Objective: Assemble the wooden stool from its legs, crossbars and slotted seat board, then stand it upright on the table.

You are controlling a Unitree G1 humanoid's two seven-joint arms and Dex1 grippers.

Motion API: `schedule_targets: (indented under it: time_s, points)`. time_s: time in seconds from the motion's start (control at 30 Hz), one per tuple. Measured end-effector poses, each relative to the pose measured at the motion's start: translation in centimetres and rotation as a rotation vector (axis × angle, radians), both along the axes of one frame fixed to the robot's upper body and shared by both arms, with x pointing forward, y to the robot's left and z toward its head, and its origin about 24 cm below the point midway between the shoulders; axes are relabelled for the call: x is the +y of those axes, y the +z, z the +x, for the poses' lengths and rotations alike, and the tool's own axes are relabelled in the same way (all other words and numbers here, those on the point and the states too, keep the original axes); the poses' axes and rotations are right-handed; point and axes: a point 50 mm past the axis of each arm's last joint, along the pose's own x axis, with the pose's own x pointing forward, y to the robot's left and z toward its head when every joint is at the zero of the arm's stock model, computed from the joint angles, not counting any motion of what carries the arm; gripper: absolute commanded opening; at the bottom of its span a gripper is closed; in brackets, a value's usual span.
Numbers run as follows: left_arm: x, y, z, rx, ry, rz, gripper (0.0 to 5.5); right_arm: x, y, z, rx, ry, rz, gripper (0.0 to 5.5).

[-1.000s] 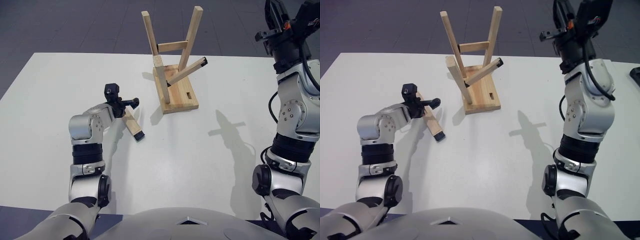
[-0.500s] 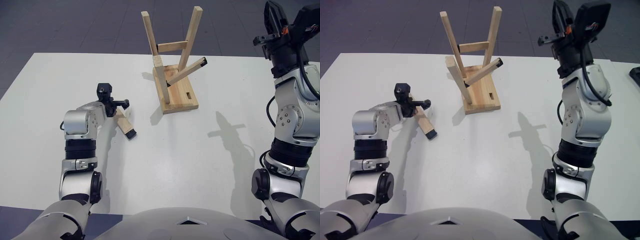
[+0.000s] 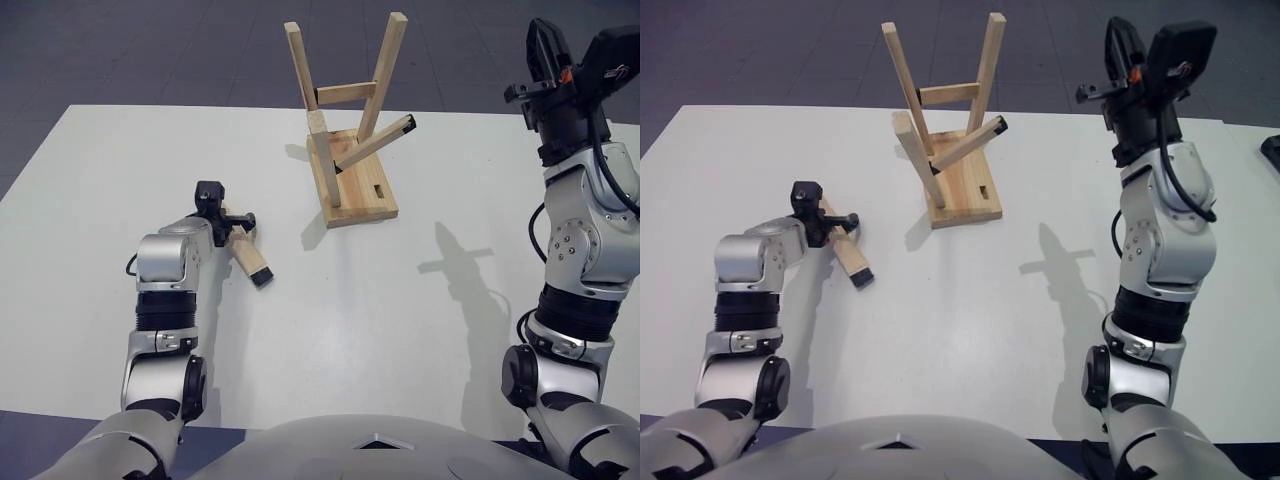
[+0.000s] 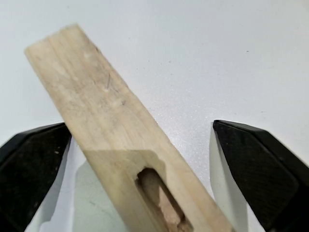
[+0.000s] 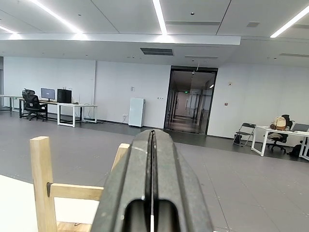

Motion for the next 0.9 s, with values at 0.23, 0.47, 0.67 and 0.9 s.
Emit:
schedule_targets:
  time_s: [0.23,0.47,0.67,0.9]
  points:
    - [0.9,0.47,0.08,0.028,0.049,-0.127,4.6,0.09,-0.15,-0.05,0.001,-0.004,-0.002,0.0]
    - [0.96,0.89,-0.21,0.098,0.001,-0.237,3.39,0.72,-0.26,0.07,-0.003,0.011,-0.029,0.0]
    - [0.94,0.72,-0.25,0.144,-0.063,-0.225,2.56,0.88,-0.09,0.23,-0.018,0.013,-0.035,0.0]
    - [0.43,0.08,0.01,0.083,-0.188,-0.195,2.3,1.0,-0.07,0.51,-0.021,0.005,-0.053,0.0]
